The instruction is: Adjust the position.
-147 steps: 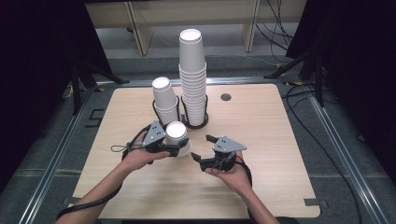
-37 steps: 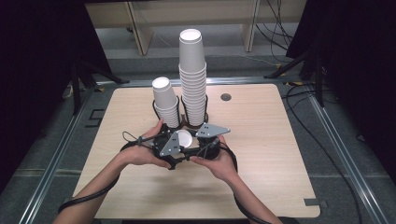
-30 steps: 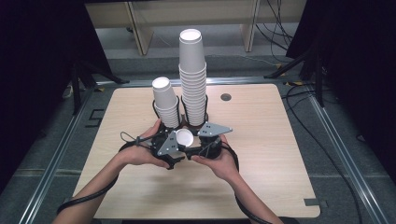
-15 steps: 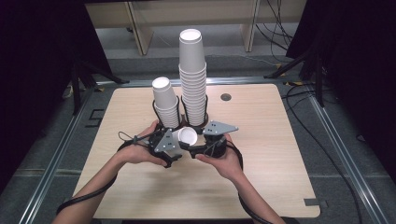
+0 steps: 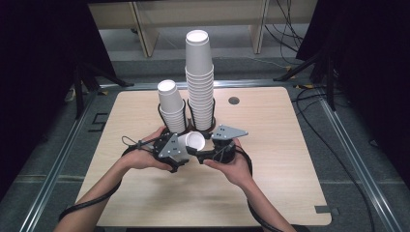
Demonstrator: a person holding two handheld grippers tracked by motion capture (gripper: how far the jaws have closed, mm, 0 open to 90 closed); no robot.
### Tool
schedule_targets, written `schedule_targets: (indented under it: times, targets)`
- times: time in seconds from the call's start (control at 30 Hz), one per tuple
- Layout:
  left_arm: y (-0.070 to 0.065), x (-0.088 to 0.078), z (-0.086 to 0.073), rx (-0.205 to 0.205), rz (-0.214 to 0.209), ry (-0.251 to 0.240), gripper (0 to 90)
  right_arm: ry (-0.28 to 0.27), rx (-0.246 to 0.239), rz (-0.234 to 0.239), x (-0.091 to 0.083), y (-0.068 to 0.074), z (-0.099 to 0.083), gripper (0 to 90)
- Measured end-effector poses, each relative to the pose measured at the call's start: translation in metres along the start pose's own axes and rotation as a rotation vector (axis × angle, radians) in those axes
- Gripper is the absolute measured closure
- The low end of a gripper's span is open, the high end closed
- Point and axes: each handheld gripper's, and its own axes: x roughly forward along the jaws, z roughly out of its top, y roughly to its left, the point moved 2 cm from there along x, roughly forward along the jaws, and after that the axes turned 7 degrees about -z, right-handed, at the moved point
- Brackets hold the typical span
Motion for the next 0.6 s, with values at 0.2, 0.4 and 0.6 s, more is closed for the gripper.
schedule_targets:
  times: [0.2, 0.4, 0.6]
  targets:
    - [0.0011, -0.0008, 0.0000, 0.008, -0.007, 0.007, 8.0, -0.009, 0.009, 0.007, 0.0003, 0.0012, -0.0001, 28.1]
    - [0.0016, -0.0005, -0.0022, -0.005, -0.021, -0.001, 7.4, -0.007, -0.002, 0.000, 0.0002, -0.0002, -0.0008, 28.1]
    - [0.0006, -0.0029, -0.0020, -0.004, -0.016, 0.001, 10.1, -0.011, 0.019, 0.013, 0.0005, -0.0005, -0.0020, 27.7]
